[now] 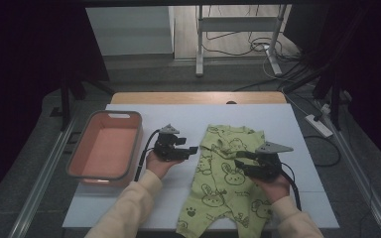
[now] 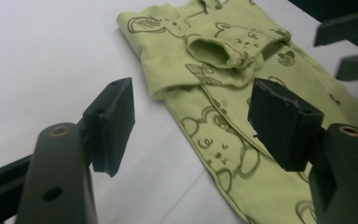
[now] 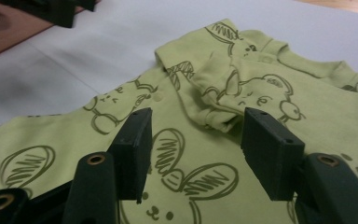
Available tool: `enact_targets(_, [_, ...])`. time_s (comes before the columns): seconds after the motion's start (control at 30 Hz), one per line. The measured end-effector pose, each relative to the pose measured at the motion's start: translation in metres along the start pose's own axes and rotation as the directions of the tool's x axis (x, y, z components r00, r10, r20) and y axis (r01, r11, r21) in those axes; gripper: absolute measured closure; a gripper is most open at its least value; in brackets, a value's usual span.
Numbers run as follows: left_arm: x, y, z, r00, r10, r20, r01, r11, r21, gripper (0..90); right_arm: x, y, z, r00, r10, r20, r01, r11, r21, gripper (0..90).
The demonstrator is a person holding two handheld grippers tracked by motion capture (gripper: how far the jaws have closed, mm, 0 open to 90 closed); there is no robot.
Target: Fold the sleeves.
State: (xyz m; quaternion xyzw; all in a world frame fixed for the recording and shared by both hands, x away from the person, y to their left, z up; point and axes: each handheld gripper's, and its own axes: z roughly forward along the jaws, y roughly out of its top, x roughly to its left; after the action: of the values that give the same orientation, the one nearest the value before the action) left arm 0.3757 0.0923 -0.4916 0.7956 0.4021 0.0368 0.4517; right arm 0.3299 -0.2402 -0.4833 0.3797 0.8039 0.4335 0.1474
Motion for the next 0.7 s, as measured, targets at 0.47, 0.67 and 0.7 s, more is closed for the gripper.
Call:
enact_targets(0.47, [0.02,0.02,0.047,0.9989,-0.041,-0.022,0.042,0.9986,0.033,34.3,0.007,-0.001,0.004,0.9993,-0.013,-0.034,0.013,1.0,-0.006,43.6])
enact_targets(0.67, [0.027,0.023,0.069,0.9984,-0.044,-0.037,0.046,0.9974,0.056,34.9,0.009,-0.001,0.006,0.999,-0.02,-0.04,0.02,1.0,-0.006,43.6])
enact_targets(0.7, [0.028,0.024,0.071,0.9982,-0.047,-0.038,0.049,0.9974,0.054,35.7,0.009,-0.001,0.006,0.9989,-0.021,-0.041,0.021,1.0,-0.007,43.6])
